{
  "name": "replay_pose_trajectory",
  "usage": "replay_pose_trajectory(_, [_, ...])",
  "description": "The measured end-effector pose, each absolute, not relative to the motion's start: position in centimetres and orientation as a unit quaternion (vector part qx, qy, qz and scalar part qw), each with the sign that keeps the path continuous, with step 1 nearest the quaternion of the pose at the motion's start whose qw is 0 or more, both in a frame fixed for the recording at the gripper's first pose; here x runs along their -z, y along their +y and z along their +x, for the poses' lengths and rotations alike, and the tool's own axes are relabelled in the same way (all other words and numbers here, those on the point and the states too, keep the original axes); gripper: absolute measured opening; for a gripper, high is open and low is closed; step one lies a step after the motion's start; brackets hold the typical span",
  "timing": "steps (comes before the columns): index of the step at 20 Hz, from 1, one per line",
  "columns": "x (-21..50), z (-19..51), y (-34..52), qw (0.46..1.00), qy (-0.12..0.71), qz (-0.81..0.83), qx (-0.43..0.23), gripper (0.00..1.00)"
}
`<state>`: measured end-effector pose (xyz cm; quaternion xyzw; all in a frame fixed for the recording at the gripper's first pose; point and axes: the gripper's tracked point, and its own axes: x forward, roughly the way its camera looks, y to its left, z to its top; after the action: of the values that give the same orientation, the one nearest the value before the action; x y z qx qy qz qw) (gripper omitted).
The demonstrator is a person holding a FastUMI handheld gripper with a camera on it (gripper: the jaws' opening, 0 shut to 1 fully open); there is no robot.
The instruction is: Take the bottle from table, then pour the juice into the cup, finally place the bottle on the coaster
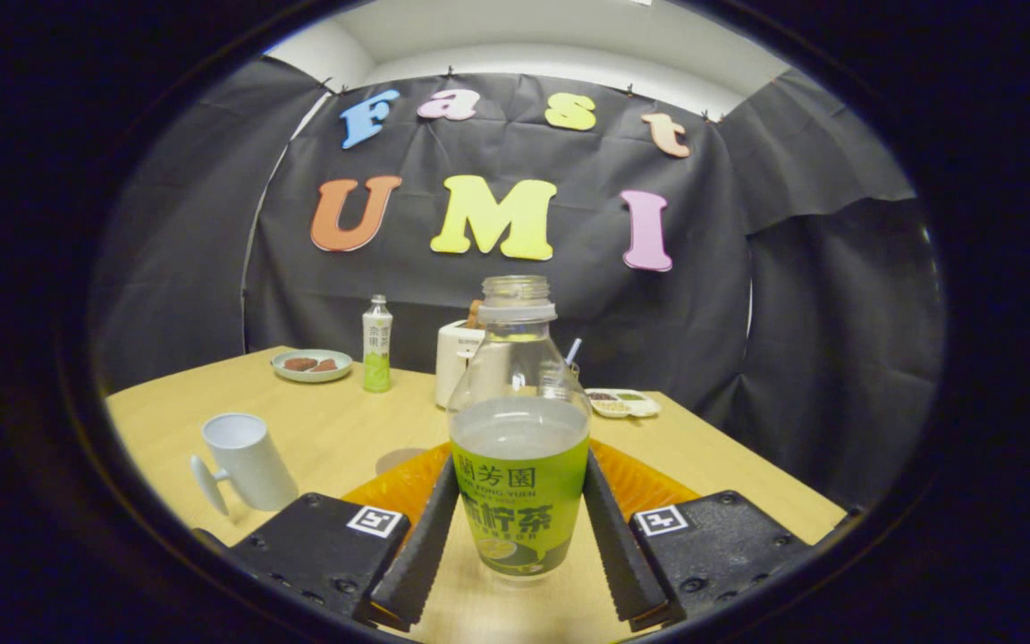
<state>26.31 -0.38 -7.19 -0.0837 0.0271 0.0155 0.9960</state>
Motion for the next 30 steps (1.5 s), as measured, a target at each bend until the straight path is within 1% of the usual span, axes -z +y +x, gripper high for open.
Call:
replay_pose_trajectory(8, [4.8,23.5,1.5,0.982,0.036,-0.182,0.024,0.8])
replay_pose_trajectory(14, [3.3,22.9,2.9,0.965,0.045,-0.252,0.051,0.8])
replay_pose_trajectory(16, [2.9,23.0,2.8,0.955,0.048,-0.283,0.072,0.8])
replay_pose_trajectory(22, [1.8,23.7,3.5,0.912,0.045,-0.394,0.103,0.8])
replay_pose_trajectory(27, [0.9,24.2,5.7,0.878,0.038,-0.463,0.115,0.8])
replay_pose_trajectory(30, [0.3,24.3,7.3,0.848,0.028,-0.515,0.124,0.81])
